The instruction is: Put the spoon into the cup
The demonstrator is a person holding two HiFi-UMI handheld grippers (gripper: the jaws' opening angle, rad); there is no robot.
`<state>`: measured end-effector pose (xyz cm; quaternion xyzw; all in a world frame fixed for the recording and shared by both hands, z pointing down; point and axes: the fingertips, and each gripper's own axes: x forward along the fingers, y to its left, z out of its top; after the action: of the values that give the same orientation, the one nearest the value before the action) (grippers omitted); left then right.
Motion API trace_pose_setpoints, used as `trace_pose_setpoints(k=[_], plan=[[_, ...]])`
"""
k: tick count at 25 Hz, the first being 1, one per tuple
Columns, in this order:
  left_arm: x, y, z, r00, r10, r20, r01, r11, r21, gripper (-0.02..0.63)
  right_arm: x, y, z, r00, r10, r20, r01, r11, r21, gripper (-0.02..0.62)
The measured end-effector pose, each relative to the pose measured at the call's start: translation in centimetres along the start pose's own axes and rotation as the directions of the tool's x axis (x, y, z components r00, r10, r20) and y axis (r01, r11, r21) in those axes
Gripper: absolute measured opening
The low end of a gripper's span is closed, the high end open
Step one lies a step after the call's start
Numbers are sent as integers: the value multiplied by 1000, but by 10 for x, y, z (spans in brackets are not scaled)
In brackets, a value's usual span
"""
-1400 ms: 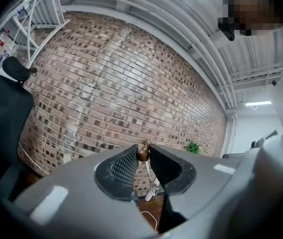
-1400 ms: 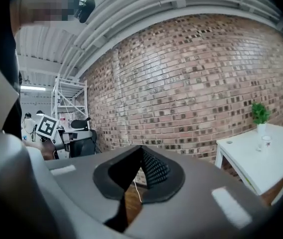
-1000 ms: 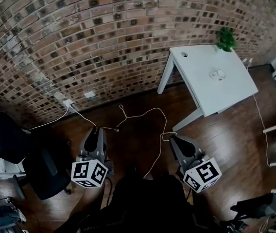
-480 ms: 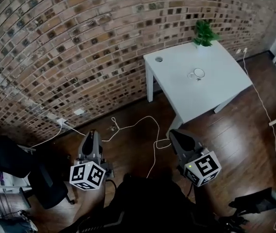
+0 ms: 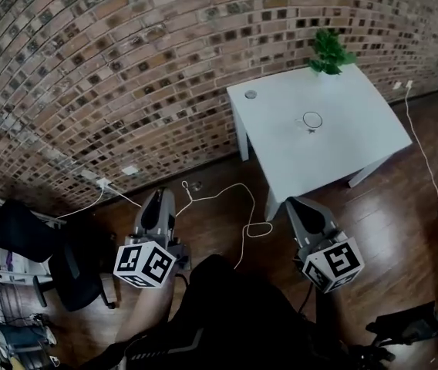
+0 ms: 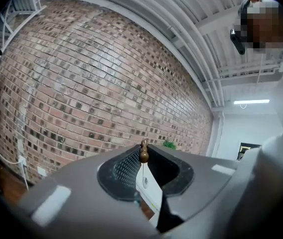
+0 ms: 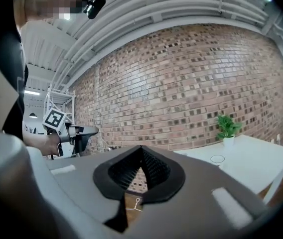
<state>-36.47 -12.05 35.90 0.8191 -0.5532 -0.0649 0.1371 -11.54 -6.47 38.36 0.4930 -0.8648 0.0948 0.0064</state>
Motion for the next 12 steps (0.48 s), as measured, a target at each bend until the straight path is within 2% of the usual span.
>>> trace_pose_setpoints(k=[4,8,12], plan=[[32,-15,-9,999,-30,-44,30,1000,-6,37,4,-34,3,999,-42,19,42,999,20,6],[84,-17,-22,997,-64,-48,64,998,-20,37,21,-78,5,996,-93,-12,93,995,22,6],[131,-18,-22,992,-106,-68,104,994,-39,37,35,-99,24,993,-117,-12,117,993,4,6]])
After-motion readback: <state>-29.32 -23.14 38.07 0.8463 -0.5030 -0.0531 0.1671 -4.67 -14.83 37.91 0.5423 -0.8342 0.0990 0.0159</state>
